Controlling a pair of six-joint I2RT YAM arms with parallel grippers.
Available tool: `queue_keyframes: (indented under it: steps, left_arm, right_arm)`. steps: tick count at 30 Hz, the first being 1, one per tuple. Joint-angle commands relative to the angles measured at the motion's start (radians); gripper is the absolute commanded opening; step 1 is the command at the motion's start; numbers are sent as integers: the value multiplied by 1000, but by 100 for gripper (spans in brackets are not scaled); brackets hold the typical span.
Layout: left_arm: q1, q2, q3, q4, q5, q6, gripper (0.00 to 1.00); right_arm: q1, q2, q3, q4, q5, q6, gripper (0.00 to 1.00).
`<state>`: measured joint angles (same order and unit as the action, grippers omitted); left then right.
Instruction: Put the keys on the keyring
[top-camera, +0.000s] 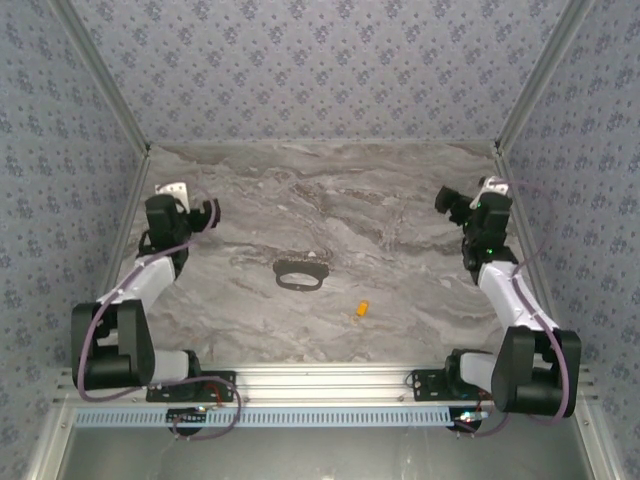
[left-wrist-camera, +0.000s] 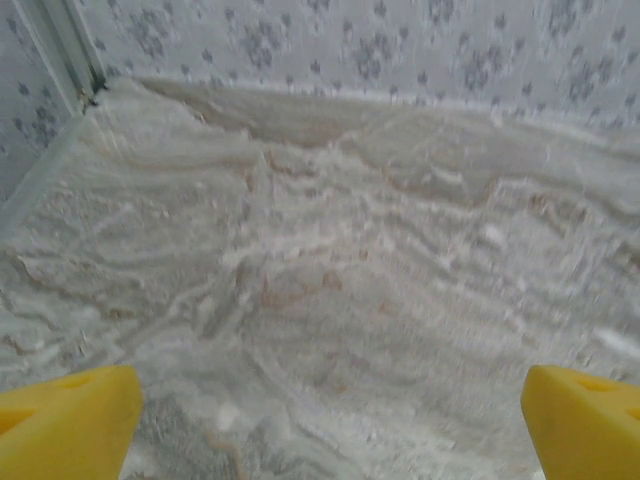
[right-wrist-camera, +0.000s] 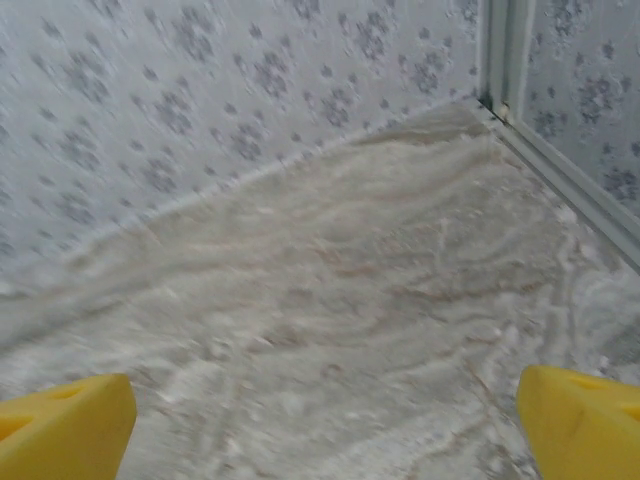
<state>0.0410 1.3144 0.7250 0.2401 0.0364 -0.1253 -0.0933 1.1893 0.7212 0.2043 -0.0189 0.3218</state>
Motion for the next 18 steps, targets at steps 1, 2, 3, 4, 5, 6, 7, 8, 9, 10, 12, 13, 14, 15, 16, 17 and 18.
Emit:
queue_keyframes:
  steps: [1,2,3,4,5,6,7,8,9,10,12,13,14,15,16,17,18]
  left_arm:
    - [-6,-38,137,-345,-1,-156,98]
    - [-15,-38,172,-413,6,-181,98]
    - [-28,-38,206,-481,4,-216,98]
    - [-41,-38,231,-532,12,-238,98]
    - [-54,-40,245,-571,10,-256,98]
    - [-70,-44,249,-600,8,-286,98]
    - [-81,-46,250,-621,25,-313,98]
    - [-92,-46,250,-636,38,-335,98]
    - [-107,-44,251,-655,38,-368,98]
    - [-122,-40,252,-670,42,-396,98]
    - [-158,-34,254,-695,38,-452,98]
    - [-180,-32,254,-704,34,-479,98]
    - [-199,-28,255,-710,31,-501,98]
    - [-221,-24,256,-715,30,-527,98]
    - [-243,-16,258,-718,33,-548,98]
    - [-262,-7,264,-723,31,-565,98]
    - [-286,7,275,-740,25,-584,98]
  right_arm:
    - [15,24,69,-257,-240,137,96]
    - [32,36,89,-279,-268,141,93]
    - [60,51,107,-294,-301,139,89]
    - [96,69,131,-329,-310,127,85]
    - [129,88,155,-368,-316,112,82]
    - [172,111,179,-413,-332,94,79]
    - [218,140,206,-463,-328,79,76]
    - [255,161,223,-489,-338,67,74]
    - [295,187,234,-510,-351,61,72]
    - [331,209,245,-530,-352,60,70]
    - [380,246,248,-536,-377,63,67]
    - [402,263,247,-541,-385,68,66]
    - [417,279,243,-542,-406,68,66]
    - [431,297,241,-543,-432,69,64]
    - [442,314,240,-546,-455,72,62]
    - [450,327,236,-544,-475,79,62]
    - [460,345,233,-538,-498,86,61]
